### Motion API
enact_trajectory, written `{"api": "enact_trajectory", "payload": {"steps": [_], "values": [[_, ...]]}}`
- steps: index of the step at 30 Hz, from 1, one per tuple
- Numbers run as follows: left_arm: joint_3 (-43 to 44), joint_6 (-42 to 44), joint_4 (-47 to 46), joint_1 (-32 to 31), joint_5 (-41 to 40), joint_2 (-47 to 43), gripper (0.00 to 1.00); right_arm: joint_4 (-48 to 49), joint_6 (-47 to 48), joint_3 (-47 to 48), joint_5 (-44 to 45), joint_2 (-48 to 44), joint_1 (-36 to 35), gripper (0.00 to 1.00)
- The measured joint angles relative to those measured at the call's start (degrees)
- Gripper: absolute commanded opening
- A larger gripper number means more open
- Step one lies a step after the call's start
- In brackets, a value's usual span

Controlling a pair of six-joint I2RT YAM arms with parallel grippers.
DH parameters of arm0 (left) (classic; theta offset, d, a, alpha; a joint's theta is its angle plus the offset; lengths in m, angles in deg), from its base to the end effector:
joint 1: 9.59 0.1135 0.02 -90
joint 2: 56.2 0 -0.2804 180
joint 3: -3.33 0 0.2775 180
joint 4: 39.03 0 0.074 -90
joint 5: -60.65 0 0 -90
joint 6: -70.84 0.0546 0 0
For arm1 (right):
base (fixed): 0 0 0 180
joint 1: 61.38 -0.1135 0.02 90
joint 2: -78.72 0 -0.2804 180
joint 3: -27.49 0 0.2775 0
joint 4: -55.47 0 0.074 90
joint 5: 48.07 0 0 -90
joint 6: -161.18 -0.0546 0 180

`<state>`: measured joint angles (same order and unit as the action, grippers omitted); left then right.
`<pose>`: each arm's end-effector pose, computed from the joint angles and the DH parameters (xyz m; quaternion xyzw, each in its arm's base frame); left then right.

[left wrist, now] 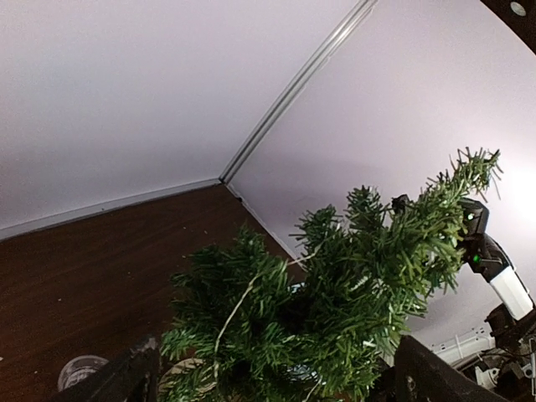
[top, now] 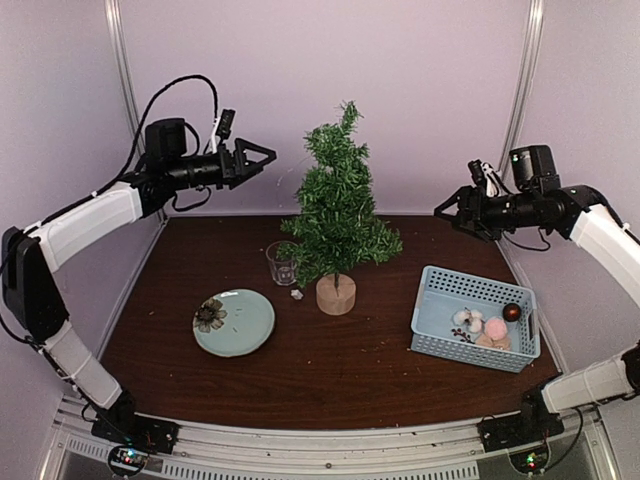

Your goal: Decorate the small christmas tree

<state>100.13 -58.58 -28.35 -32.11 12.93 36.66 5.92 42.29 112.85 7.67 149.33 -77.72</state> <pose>0.3780 -0.1965 0.3992 0.1345 0.7248 -0.5500 0.3926 0.2726 0.1120 0.3807 -0.0431 0.8567 0.4112 0.3083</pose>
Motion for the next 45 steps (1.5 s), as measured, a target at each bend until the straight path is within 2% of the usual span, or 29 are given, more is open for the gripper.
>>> {"api": "enact_trajectory", "payload": {"steps": [5,10,18,26,32,38,41,45], "values": [[-5.3,5.0,7.5,2.6,-6.8,-8.9,0.98,-7.8,5.0,0.3,1.4,-3.5,5.5,0.7],[-8.9,12.0,16.0,2.8,-16.6,-18.1,0.98,-14.8,8.3,-0.5,3.1,-6.7,7.4,0.69],[-22.6,14.0,20.1,2.8,-24.3,-25.3,0.98,-24.3,10.5,-5.8,8.5,-8.9,10.9,0.64],[-27.4,13.4,19.5,2.8,-24.5,-26.6,0.98,-29.7,11.9,-12.5,15.9,-8.6,16.3,0.56],[-27.3,13.4,18.2,2.8,-23.8,-25.4,0.98,-30.1,13.7,-15.9,21.7,-2.0,17.6,0.53],[-27.2,13.7,18.1,2.8,-22.9,-23.2,0.98,-27.1,14.2,-16.9,22.9,4.2,17.7,0.51],[-27.1,13.8,18.1,2.8,-22.6,-22.8,0.98,-25.7,14.2,-17.3,23.2,7.6,17.8,0.46],[-26.9,13.8,18.0,2.8,-22.4,-22.3,0.98,-24.4,14.3,-17.1,24.4,10.8,18.4,0.33]]}}
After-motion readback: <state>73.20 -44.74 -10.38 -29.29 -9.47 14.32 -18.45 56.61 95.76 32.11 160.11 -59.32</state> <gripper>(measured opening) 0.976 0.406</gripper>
